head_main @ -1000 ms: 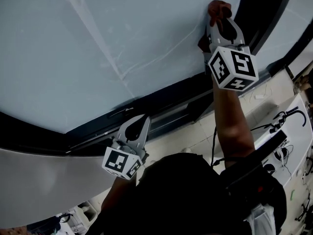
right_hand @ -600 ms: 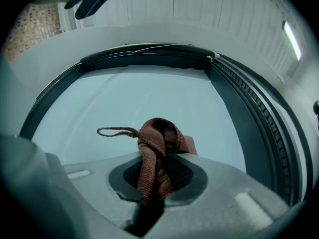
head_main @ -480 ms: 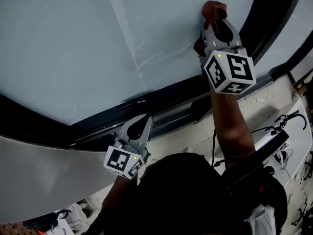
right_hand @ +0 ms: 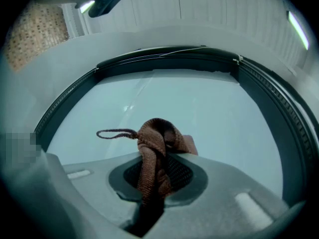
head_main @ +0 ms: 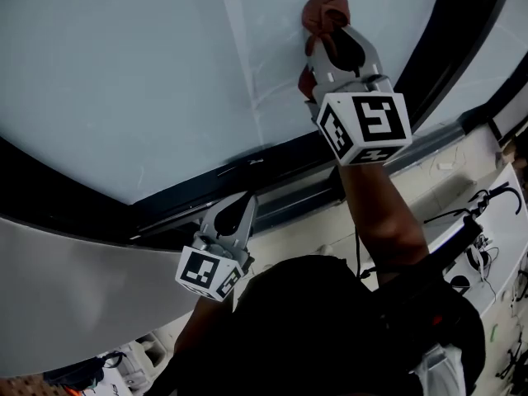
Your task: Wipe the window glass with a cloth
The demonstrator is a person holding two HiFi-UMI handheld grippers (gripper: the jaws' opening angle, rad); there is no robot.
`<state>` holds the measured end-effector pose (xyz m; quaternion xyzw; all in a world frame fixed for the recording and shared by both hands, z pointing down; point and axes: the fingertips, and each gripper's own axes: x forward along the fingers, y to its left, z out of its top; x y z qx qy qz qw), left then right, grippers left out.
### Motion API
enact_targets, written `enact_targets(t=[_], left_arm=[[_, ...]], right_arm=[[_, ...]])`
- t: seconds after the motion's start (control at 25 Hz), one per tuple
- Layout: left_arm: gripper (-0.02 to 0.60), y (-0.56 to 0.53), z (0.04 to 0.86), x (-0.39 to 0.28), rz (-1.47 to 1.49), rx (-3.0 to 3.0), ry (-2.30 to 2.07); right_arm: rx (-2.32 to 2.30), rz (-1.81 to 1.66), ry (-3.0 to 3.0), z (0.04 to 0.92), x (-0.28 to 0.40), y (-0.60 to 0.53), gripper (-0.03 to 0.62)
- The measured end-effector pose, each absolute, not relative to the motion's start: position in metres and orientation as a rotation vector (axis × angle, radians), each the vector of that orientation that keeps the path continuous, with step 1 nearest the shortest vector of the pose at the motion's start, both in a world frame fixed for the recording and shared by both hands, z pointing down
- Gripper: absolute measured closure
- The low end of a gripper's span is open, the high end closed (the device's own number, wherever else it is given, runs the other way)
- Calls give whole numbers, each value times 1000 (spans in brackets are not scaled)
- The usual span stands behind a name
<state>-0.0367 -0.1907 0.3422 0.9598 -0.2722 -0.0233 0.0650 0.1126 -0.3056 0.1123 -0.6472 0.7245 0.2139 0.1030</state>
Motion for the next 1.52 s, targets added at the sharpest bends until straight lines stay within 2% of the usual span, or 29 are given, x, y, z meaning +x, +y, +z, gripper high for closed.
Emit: enact_targets(t=[0.68, 1.16, 1.52], left_arm=[[565, -185, 348, -90, -56, 2874, -874], [565, -180, 347, -103, -58, 2871, -893], [565, -175, 342, -86, -74, 2891, -854]], right_arm=[[-1779, 661, 2200, 113, 27, -305, 562], [-1748, 614, 2209, 113, 12, -306, 562], [-1631, 595, 2313, 114, 13, -304, 562]])
